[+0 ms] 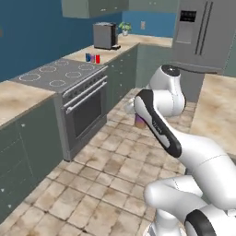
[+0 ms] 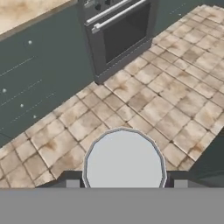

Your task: Four empty soda cans are scattered around the kitchen. Gather all the cans and cluster them next to the stove for recycling.

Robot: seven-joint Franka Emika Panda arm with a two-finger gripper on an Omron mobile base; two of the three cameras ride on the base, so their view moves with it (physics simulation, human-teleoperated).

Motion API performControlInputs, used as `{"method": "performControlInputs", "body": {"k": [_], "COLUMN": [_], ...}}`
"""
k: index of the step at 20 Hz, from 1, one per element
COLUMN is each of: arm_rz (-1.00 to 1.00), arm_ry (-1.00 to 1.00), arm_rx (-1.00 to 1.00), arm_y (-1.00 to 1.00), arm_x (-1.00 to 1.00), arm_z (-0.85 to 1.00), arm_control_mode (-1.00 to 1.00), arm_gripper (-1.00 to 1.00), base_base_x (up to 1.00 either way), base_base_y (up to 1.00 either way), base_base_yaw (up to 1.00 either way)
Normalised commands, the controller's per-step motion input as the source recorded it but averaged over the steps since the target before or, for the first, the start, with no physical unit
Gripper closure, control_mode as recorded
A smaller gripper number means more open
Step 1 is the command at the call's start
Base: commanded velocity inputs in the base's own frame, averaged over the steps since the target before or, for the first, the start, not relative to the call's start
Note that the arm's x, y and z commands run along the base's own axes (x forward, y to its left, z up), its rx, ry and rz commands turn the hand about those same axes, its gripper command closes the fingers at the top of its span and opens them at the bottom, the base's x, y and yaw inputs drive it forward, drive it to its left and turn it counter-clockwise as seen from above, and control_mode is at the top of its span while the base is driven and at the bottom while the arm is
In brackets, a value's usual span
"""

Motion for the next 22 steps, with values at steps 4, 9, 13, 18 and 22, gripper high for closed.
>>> {"method": "performControlInputs", "body": {"k": [4,9,13,18,22], "arm_rz": [0.0,0.0,0.0,0.0,0.0], "arm_ry": [0.0,0.0,0.0,0.0,0.0], "arm_rx": [0.0,0.0,0.0,0.0,0.0], "arm_y": [0.0,0.0,0.0,0.0,0.0], "arm_x": [0.0,0.0,0.0,0.0,0.0], "arm_z": [0.0,0.0,0.0,0.0,0.0], "arm_control_mode": [1.0,1.0,1.0,1.0,1.0], "arm_gripper": [1.0,1.0,1.0,1.0,1.0], "base_base_x": [0.99,0.97,1.0,1.0,1.0], "base_base_y": [0.94,0.97,0.87,0.8,0.29], "base_base_yaw": [-0.63,-0.63,-0.59,-0.52,-0.4]}}
